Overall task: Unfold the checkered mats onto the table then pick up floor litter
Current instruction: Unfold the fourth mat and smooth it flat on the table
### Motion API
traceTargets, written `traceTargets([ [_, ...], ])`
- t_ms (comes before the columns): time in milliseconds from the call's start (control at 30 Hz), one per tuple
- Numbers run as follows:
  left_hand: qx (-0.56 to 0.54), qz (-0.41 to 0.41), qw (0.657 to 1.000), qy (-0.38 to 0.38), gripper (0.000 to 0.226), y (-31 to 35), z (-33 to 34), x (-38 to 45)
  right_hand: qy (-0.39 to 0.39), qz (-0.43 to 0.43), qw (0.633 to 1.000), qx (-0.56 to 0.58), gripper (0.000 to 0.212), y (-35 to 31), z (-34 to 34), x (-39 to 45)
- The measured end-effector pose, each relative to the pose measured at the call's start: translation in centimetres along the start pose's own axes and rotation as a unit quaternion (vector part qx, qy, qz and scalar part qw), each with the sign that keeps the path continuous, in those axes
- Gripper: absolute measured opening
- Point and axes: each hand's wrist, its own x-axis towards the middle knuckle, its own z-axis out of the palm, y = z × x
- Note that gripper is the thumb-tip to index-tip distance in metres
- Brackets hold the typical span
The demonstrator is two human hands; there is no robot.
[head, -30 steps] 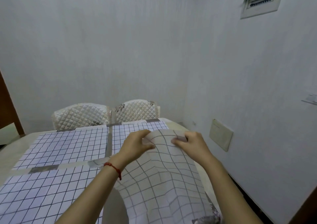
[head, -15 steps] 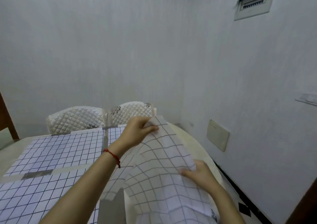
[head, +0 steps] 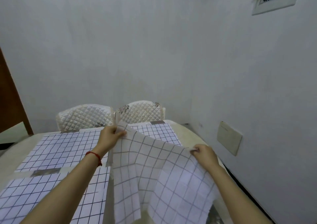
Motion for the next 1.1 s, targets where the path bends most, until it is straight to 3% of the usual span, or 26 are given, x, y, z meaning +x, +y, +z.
traceTargets([
  [100,-0.018,-0.020,0.999,0.023,0.012,-1.0,0.2,1.8,0.036,-0.023,0.997,-0.058,0.016,-2.0,-0.7,3.1],
  [300,-0.022,0.045,0.993,0.108,0.015,0.2,-0.4,5.1,0.174,-0.108,0.970,-0.130,0.022,-3.5,-2.6,7.6],
  [433,-0.035,0.097,0.983,0.151,0.016,0.1,-1.1,4.5,0.357,-0.249,0.887,-0.154,0.027,-1.8,-2.5,7.0],
  [533,-0.041,0.094,0.983,0.151,0.013,-2.2,-0.9,3.1,0.400,-0.306,0.850,-0.158,0.023,0.0,-1.2,5.2],
  [633,-0.039,0.084,0.988,0.121,0.014,-5.2,0.0,0.5,0.383,-0.311,0.859,-0.139,0.024,2.6,1.1,3.1],
  [800,0.004,0.073,0.996,0.043,0.064,-11.3,2.3,-4.3,0.310,-0.298,0.891,-0.146,0.029,7.9,5.6,-1.2],
  [1100,0.187,0.034,0.980,-0.064,0.050,-18.8,6.9,-10.5,0.126,-0.228,0.949,-0.175,0.029,14.0,11.0,-6.6],
])
